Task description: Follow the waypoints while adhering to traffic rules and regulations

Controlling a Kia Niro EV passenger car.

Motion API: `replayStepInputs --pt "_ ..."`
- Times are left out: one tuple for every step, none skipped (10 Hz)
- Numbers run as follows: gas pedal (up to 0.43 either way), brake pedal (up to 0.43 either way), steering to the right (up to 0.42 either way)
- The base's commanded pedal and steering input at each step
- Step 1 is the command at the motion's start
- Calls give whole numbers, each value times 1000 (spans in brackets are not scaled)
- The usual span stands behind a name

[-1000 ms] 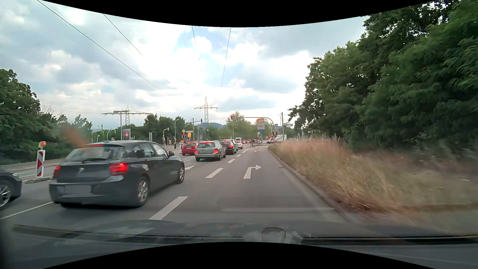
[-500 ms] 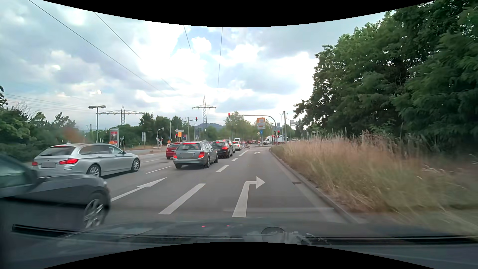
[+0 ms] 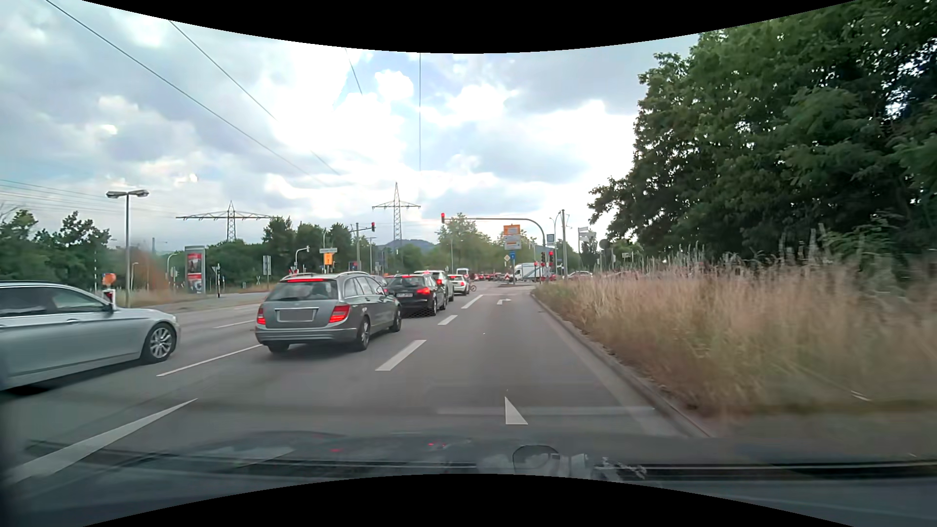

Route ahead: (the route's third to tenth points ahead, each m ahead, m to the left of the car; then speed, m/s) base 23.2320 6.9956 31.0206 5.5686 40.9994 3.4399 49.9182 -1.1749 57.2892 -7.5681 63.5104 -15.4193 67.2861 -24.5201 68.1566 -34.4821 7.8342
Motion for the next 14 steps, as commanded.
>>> replayStepInputs --pt "0 122 0" --pt "0 122 0" --pt "0 122 0" --pt "0 122 0" --pt "0 128 0" --pt "0 128 0" --pt "0 134 0" --pt "0 146 0" --pt "0 152 0" --pt "0 159 0" --pt "0 159 0" --pt "0 165 0" --pt "0 165 0" --pt "0 171 1"
